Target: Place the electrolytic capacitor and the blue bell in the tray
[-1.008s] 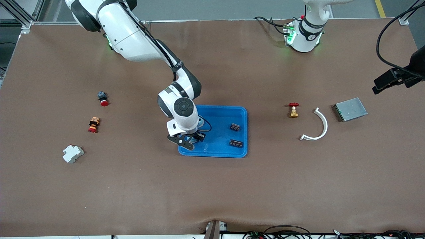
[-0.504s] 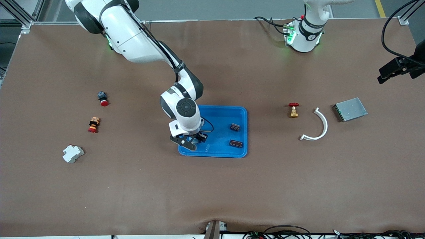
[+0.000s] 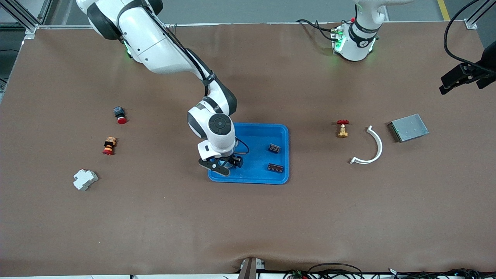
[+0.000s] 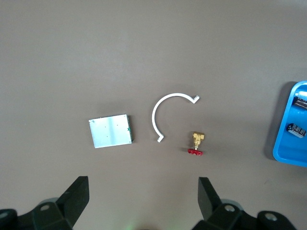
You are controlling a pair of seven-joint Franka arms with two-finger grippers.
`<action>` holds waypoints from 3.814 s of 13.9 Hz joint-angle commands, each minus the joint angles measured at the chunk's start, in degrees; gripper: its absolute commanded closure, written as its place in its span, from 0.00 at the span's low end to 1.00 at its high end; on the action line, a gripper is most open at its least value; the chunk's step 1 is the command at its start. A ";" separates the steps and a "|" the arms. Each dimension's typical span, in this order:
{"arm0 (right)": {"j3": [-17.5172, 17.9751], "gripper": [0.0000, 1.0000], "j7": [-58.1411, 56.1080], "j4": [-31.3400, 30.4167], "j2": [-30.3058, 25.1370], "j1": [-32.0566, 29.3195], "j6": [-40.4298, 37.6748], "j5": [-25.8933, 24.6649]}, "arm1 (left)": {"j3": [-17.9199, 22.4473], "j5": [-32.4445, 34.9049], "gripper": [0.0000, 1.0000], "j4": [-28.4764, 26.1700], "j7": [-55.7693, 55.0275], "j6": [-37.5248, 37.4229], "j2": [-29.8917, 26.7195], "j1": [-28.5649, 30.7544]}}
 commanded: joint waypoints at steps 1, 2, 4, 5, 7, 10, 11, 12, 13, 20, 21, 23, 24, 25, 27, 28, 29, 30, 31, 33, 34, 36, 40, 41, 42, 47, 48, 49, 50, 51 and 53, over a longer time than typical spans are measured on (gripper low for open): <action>-0.30 0.00 0.99 2.19 0.80 0.68 -1.28 -1.35 | 0.26 -0.23 0.00 0.33 1.02 0.96 0.73 0.90; -0.12 0.00 0.99 2.62 0.71 0.59 -2.24 -1.09 | 0.17 -0.05 0.00 0.32 1.02 0.87 0.38 0.81; 0.23 0.00 0.90 6.04 0.71 0.68 -8.63 -1.00 | 0.17 -0.05 0.00 0.50 1.02 0.96 0.64 0.72; 0.58 0.00 0.82 7.36 0.62 0.68 -11.02 -0.39 | 0.08 -0.05 0.00 0.50 1.02 0.87 0.73 0.46; 2.51 0.00 0.55 8.51 0.01 -0.28 -14.28 0.76 | -0.44 -0.14 0.00 0.24 1.02 0.18 0.38 0.37; 5.23 0.00 -4.34 11.58 -0.96 -4.05 -19.19 2.69 | -0.53 -0.14 0.00 0.33 1.28 0.51 0.46 0.46; 5.33 0.00 -8.46 11.85 -1.31 -5.54 -20.87 2.78 | -0.53 -0.31 0.00 0.24 1.98 1.13 0.55 0.63; 5.16 0.00 -14.50 11.77 -2.62 -6.95 -22.19 2.52 | -0.53 -0.40 0.00 0.15 2.25 1.22 0.55 0.63; 4.72 0.00 -21.35 11.59 -4.02 -8.27 -22.98 2.35 | -0.53 -0.40 0.00 0.15 2.25 1.31 0.55 0.63; 5.24 0.00 -50.29 11.42 -9.13 -26.88 -33.62 2.96 | -1.23 -2.86 0.00 -0.99 3.74 1.57 0.20 0.37; 5.15 0.00 -56.25 11.42 -9.39 -29.18 -34.24 2.96 | -1.93 -2.78 0.00 -0.91 4.44 1.66 0.29 0.37; 4.89 0.00 -65.94 11.42 -10.80 -33.75 -35.38 2.79 | -2.73 -2.78 0.00 -1.08 4.45 1.75 0.29 0.46; 4.89 0.00 -68.85 11.42 -11.50 -35.51 -36.86 2.78 | -2.99 -2.69 0.00 -1.43 4.71 1.75 0.20 0.46; 4.89 0.00 -70.80 11.42 -12.46 -36.92 -38.01 2.78 | -3.52 -2.78 0.00 -1.52 4.71 1.93 0.11 0.37; 4.89 0.00 -72.92 11.42 -14.49 -39.12 -40.73 2.87 | -3.96 -2.78 0.00 -2.74 4.71 2.72 -0.24 0.72; 5.15 0.00 -72.92 11.42 -15.54 -39.74 -42.66 3.13 | -3.96 -2.78 0.00 -4.23 4.71 3.68 -0.85 0.81; 4.72 0.00 -72.92 11.42 -17.03 -39.49 -43.90 4.88 | -3.96 -2.69 0.00 -6.07 4.71 5.43 -2.16 0.72; 4.37 0.00 -72.84 11.24 -19.57 -39.49 -45.65 7.16 | -4.05 -2.78 0.00 -7.57 4.71 6.83 -2.96 0.72; 3.41 0.00 -72.84 11.24 -21.16 -39.31 -47.67 8.31 | -4.05 -2.78 0.00 -7.50 4.71 6.85 -2.96 0.72; -4.20 0.00 -73.01 10.98 -25.46 -33.81 -50.23 10.33 | -4.05 -2.78 0.00 -7.41 4.71 6.67 -3.05 0.81; -7.73 0.00 -73.01 9.67 -27.48 -31.60 -50.76 12.34 | -4.05 -2.78 0.00 -8.02 4.71 6.50 -3.57 0.81; -8.47 0.00 -73.10 8.26 -30.65 -31.49 -51.03 14.12 | -4.05 -2.78 0.00 -8.64 4.80 6.59 -4.19 0.81; -7.33 0.00 -72.40 6.07 -37.51 -33.67 -53.93 14.03 | -3.96 -2.78 0.00 -9.43 5.33 6.85 -4.72 0.81; -6.46 0.00 -72.31 5.10 -39.00 -34.99 -53.84 13.77 | -3.96 -2.78 0.00 -9.43 5.33 6.67 -4.72 0.81; -5.66 0.00 -72.22 4.83 -40.15 -35.96 -53.93 13.68 | -3.96 -2.69 0.00 -9.52 5.33 6.24 -4.81 0.81; -2.24 0.00 -67.21 -1.31 -47.44 -37.54 -50.61 10.88 | -3.52 -2.60 0.00 -8.55 5.50 4.13 -5.07 0.90; -1.10 0.00 -67.21 -1.94 -47.98 -38.51 -50.33 10.44 | -3.52 -2.51 0.00 -7.94 5.59 4.04 -4.99 0.90; -0.91 0.00 -67.21 -2.03 -47.98 -38.78 -50.33 10.52 | -3.52 -2.60 0.00 -6.98 6.03 4.04 -4.64 0.90; -1.00 0.00 -67.21 -1.94 -47.98 -38.52 -50.33 10.43 | -3.52 -2.60 0.00 -5.84 5.94 4.04 -4.11 0.90; -1.00 0.00 -67.12 -2.03 -47.98 -38.52 -50.41 10.43 | -3.52 -2.78 0.00 -4.17 5.77 3.60 -3.15 0.81; -1.09 0.00 -67.12 -1.94 -47.98 -38.69 -50.24 10.52 | -3.78 -2.78 0.00 -1.27 5.68 0.62 -1.74 0.55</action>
